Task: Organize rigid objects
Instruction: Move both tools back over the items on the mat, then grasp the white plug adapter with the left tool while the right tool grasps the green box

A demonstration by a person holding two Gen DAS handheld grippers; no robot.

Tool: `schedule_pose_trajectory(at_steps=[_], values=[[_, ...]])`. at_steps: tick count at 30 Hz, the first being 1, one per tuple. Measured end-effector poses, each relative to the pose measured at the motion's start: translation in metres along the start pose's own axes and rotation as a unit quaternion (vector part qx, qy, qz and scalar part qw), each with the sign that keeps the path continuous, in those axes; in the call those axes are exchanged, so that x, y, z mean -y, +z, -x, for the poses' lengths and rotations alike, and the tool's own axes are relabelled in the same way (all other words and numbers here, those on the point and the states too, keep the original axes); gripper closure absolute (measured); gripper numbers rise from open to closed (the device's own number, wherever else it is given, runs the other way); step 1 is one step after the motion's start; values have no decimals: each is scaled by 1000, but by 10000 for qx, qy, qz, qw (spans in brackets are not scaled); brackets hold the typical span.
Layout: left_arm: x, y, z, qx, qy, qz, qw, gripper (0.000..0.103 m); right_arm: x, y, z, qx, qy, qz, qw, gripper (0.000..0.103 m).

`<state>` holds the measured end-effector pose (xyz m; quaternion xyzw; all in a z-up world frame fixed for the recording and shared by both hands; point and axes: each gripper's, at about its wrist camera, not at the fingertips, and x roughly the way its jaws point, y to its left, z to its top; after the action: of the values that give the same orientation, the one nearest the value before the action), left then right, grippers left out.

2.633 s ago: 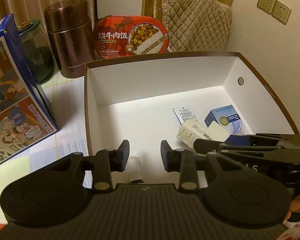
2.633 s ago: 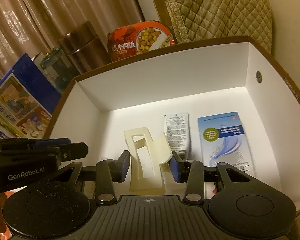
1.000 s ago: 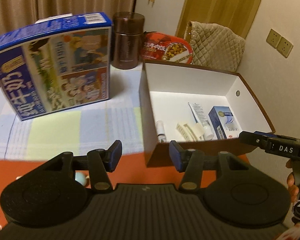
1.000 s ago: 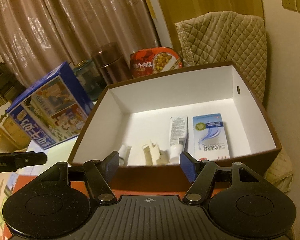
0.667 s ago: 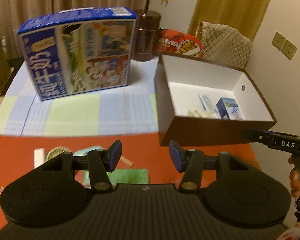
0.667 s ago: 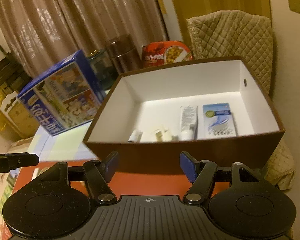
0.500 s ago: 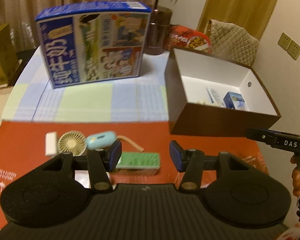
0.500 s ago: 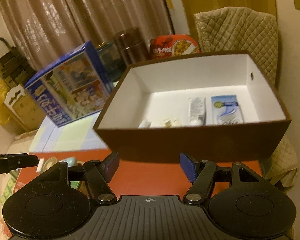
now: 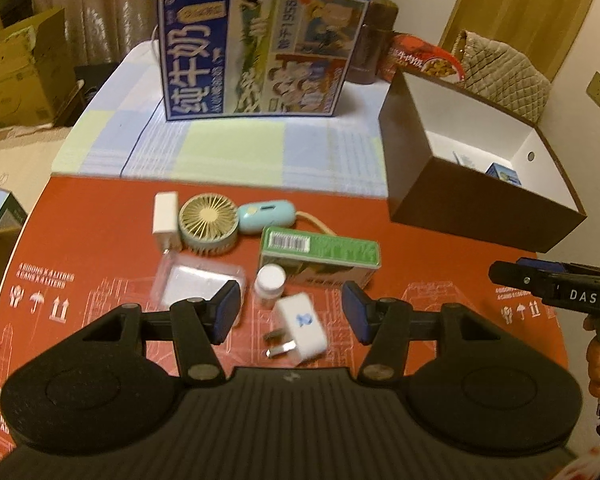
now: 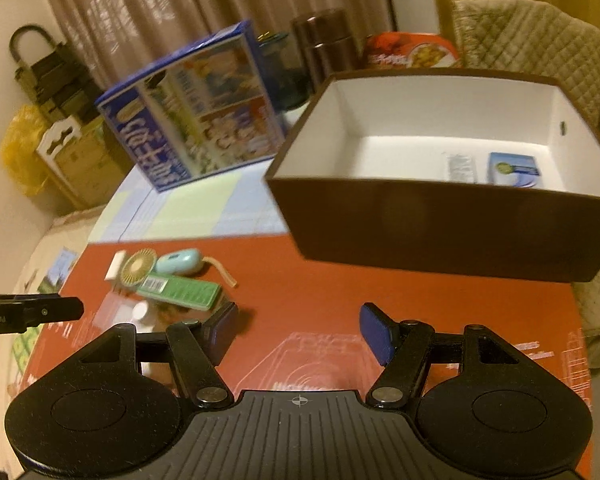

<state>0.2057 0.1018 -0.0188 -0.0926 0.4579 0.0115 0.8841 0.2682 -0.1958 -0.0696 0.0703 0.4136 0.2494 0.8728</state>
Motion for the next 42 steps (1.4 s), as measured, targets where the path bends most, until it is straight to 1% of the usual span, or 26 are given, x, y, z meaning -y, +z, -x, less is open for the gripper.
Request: schedule_pose_trajectory(at_steps=[9,19,28,30,32,33,35,37,38,40,42], values=[[-7,-17,-13,-215,45,106,9997,51,-23,-11,-24,-272,115,326,9990,39],[3,-24,-47,-420,2,73,9991,51,-35,-19,-52,-502,213,770,9955,39],[12,-21,-74,-467,75,-130,9988,52,-46,-21,-78,-464,360,1464,9875,39],[14,-20,-80,-489,132,-190,9985,53,-48,-20,-85,-395,353,1641,9850,39],[15,-19,-84,-506,184,-239,9983,59,-51,-18,-91,-321,396,1836,9817,39],[15,-19,-86,-520,190,-251,9981,64,-52,-17,-93,-286,422,1918,9801,39],[15,-18,-88,-540,187,-229,9981,66,-55,-15,-99,-243,497,2086,9764,39],[16,-17,-90,-543,164,-212,9982,72,-59,-13,-105,-212,588,2281,9716,40],[17,-16,-91,-544,152,-210,9982,74,-61,-13,-107,-215,625,2385,9689,40],[18,-16,-93,-528,228,-261,9980,79,-65,-12,-113,-205,679,2586,9634,42],[19,-15,-94,-527,265,-283,9979,80,-69,-11,-120,-238,713,2790,9573,43]])
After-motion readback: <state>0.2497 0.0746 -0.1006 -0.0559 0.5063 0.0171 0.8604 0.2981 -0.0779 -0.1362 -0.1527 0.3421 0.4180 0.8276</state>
